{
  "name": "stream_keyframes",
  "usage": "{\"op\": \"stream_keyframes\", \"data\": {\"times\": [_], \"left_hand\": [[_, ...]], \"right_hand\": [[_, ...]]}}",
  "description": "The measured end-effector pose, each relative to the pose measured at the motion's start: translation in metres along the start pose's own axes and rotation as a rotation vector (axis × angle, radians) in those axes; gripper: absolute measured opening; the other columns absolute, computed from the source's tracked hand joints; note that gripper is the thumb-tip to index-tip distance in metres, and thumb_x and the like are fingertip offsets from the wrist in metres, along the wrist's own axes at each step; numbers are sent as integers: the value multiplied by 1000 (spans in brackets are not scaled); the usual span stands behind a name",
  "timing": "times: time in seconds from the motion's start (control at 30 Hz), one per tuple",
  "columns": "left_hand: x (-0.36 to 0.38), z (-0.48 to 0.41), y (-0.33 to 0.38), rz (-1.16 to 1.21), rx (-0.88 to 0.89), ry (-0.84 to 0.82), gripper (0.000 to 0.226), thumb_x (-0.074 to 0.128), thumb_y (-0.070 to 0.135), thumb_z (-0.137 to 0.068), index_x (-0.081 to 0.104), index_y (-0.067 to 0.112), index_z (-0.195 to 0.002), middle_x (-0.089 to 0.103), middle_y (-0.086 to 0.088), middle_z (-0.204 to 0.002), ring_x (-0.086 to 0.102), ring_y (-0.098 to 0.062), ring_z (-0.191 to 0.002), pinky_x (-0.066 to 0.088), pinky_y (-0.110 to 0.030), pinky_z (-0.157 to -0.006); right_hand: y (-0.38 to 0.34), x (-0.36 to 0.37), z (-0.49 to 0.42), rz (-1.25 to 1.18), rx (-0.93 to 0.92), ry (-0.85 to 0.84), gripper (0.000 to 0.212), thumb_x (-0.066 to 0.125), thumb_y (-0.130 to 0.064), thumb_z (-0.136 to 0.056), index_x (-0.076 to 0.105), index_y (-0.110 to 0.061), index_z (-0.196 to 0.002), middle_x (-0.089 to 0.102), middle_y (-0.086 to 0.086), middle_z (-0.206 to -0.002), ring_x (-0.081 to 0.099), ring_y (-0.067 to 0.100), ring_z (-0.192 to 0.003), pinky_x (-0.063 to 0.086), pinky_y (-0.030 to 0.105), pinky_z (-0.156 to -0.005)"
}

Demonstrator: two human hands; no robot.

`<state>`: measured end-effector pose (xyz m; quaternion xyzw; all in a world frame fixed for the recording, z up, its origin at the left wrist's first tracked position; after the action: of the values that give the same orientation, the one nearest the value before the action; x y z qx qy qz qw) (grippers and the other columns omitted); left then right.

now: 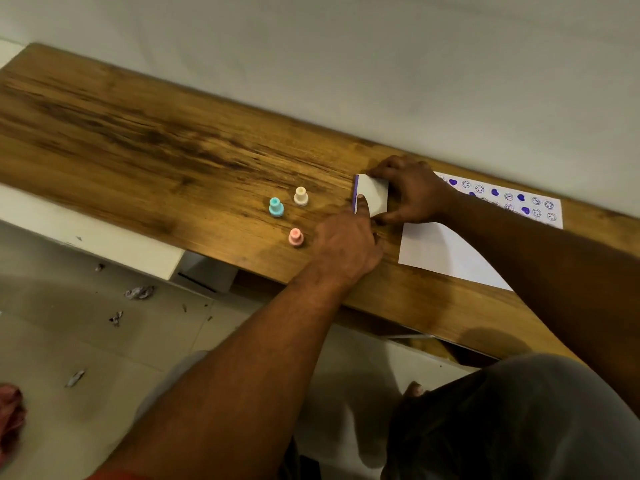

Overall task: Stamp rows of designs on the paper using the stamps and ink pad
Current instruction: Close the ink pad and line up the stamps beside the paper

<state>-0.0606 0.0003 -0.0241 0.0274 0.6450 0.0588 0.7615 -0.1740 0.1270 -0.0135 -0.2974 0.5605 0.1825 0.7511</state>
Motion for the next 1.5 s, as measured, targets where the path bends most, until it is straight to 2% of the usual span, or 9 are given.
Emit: {"op": "stream_keyframes", "data": {"times": [0.2,0.37,0.47,0.63,0.73,0.83,0.93,1.3,1.5], "left_hand": [[8,-3,7,12,-22,27,81,53,57,-101,22,16,-164,56,-13,-142,61,-28,-121,51,-40,-94],[8,-4,7,94,-38,59,76,59,53,-100,30,15,-158,60,-12,-139,63,-27,-118,52,-38,-91],[9,-4,6,130,-46,58,79,62,53,-98,28,16,-159,60,-11,-139,64,-27,-117,51,-37,-89],[9,-4,8,129,-66,9,88,67,53,-95,22,18,-162,53,-13,-147,60,-29,-125,51,-39,-96],[5,-7,8,151,-66,-2,86,66,54,-94,25,19,-160,57,-13,-143,61,-29,-122,51,-39,-92],[3,-6,8,108,-35,14,94,64,57,-94,13,21,-165,58,-11,-141,62,-27,-119,51,-39,-91],[1,-4,4,118,-38,75,99,62,58,-96,6,17,-166,65,-10,-129,65,-26,-110,53,-40,-89],[-4,-5,1,130,-74,34,93,60,60,-96,14,15,-164,66,-9,-122,65,-26,-108,47,-38,-80],[-5,-3,-1,137,-86,5,92,61,59,-95,18,13,-163,65,-11,-129,64,-30,-114,50,-42,-86]], "right_hand": [[1,-1,3,41,13,49,109,69,-78,-59,55,-11,-144,59,12,-136,55,31,-123,48,43,-103],[-4,1,5,32,65,68,105,80,-72,-58,57,-12,-141,59,12,-133,55,31,-121,49,41,-100],[-6,-2,5,77,70,46,106,74,-76,-59,56,-13,-142,59,11,-132,56,31,-119,49,41,-100],[-10,-5,10,144,58,44,109,58,-80,-61,55,-14,-147,59,12,-132,56,33,-120,49,43,-100],[-11,-3,12,131,88,45,109,59,-80,-61,54,-15,-148,57,11,-136,54,32,-125,46,44,-104],[-7,-3,8,70,146,61,108,67,-80,-62,52,-17,-148,58,10,-137,55,31,-123,48,42,-104],[3,-11,-1,32,200,116,106,77,-77,-65,48,-19,-149,58,10,-139,56,30,-124,47,43,-103],[13,-18,-20,20,277,89,105,79,-77,-66,45,-26,-152,54,4,-144,51,29,-131,42,48,-104],[10,-21,-21,115,316,49,112,71,-88,-61,45,-28,-152,59,6,-136,55,31,-126,45,47,-99]]}}
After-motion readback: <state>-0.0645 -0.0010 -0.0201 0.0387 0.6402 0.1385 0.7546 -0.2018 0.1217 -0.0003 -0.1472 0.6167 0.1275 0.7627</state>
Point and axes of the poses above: each hand's wrist, its own z-axis away from the middle knuckle, its own x-axis out of the palm, y = z × x, the point moved 3 cm from there along -z, towards the middle knuckle
